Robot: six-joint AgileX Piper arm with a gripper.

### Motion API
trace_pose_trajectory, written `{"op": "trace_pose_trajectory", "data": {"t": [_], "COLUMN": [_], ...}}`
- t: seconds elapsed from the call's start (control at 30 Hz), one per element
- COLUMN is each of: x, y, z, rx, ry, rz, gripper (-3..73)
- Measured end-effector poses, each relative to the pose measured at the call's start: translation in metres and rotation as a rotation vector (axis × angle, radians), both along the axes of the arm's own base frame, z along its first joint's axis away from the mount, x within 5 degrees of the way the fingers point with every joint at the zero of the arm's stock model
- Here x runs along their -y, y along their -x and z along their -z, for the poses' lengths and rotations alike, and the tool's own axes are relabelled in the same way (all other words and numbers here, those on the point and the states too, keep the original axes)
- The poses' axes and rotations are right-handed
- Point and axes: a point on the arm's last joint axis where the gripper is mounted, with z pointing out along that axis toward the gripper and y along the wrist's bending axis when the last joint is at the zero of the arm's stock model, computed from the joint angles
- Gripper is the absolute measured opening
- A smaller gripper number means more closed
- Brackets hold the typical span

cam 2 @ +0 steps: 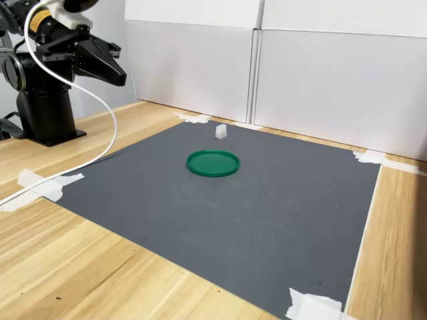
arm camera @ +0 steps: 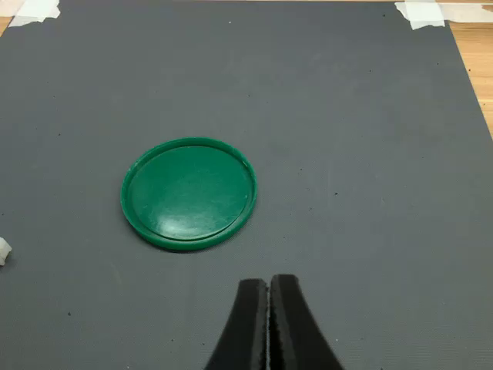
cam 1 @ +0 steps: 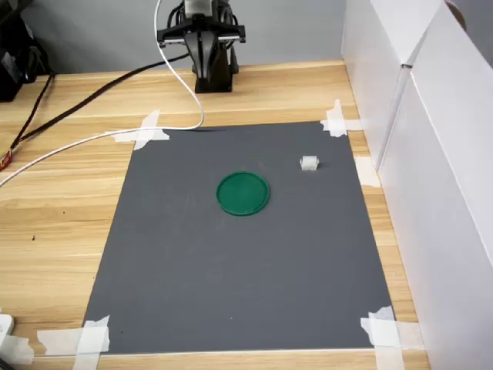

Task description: Grasp a white terminal and put it in the green lid.

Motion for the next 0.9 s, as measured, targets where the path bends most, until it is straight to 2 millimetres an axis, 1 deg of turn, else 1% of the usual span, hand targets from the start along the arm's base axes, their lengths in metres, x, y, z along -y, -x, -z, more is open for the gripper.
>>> {"op": "trace_pose_trajectory", "data": {"t": [0.53, 0.7, 0.9], "x": [0.000, -0.001, -0.001], "y": [0.000, 0.002, -0.001], "z": [-0.001, -0.007, -0.023], "rx": [-0.001, 0.011, -0.004], "ry": [0.000, 0.003, 0.003], "rz": [-0.002, -0.006, -0.011], "gripper": [-1.5, -1.5, -1.5]}}
